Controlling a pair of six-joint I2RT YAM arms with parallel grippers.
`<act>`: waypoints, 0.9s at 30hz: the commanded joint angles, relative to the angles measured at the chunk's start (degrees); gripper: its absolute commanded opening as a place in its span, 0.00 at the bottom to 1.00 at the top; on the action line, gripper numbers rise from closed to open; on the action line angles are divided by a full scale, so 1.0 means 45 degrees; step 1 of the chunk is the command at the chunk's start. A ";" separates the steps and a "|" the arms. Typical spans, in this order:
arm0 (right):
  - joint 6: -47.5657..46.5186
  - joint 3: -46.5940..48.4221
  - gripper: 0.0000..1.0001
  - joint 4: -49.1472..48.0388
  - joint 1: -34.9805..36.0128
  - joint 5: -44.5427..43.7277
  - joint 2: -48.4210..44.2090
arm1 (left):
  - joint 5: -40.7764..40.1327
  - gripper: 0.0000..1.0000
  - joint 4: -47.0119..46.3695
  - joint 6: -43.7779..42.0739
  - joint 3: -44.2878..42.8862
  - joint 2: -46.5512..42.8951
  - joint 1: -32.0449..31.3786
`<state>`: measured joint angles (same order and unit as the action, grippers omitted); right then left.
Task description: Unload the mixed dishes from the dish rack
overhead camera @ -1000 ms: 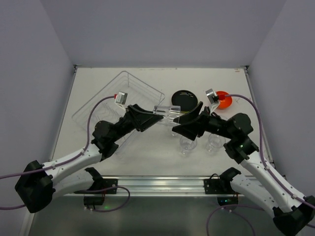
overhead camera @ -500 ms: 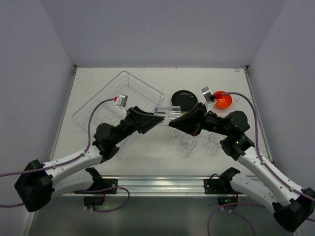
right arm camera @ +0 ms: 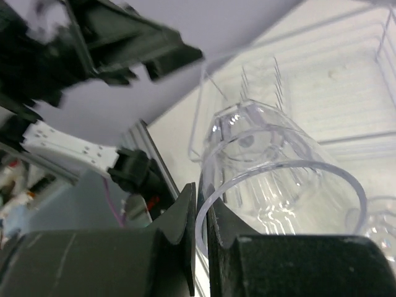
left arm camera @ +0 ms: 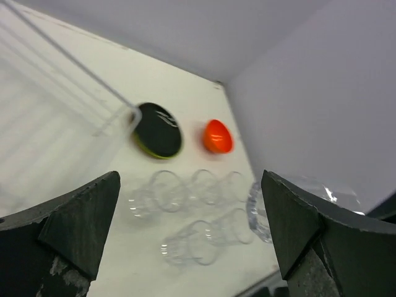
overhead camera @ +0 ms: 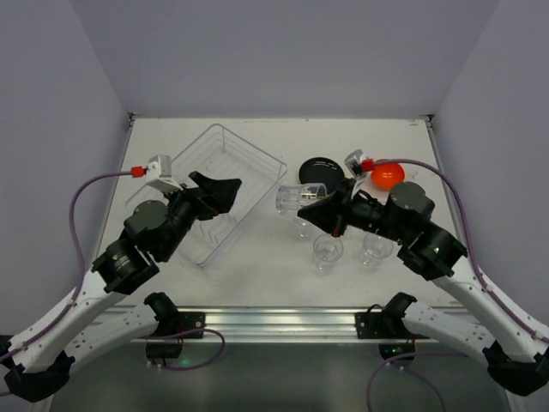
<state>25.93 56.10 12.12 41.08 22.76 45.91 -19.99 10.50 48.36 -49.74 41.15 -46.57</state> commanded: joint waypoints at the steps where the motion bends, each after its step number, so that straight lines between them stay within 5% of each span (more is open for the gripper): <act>1: -0.1564 0.2096 0.00 0.3747 0.1630 -0.3550 0.1975 | -0.4850 1.00 0.6657 -0.1701 -0.1620 -0.0685 -0.0003; 4: -0.1661 0.3951 0.00 0.7002 0.3035 -0.6263 0.4317 | -0.6590 1.00 0.8790 -0.2444 -0.2443 -0.0686 0.0016; 9: -0.1252 0.6026 0.00 0.8946 0.4541 -0.8397 0.7176 | -0.9090 1.00 0.9756 -0.2021 -0.1143 -0.1756 0.0016; 21: -0.1290 0.8295 0.00 1.0744 0.5304 -0.8398 1.2371 | -0.9406 1.00 0.9209 -0.2016 -0.0530 -0.2347 0.0016; 27: -0.1563 0.7965 0.00 0.9946 0.5344 -0.7736 1.3098 | -0.9289 1.00 0.9151 -0.2035 -0.0510 -0.2658 0.0016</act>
<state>20.29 90.63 57.65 64.95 -12.36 104.99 -59.02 53.15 39.33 -52.58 30.02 -46.54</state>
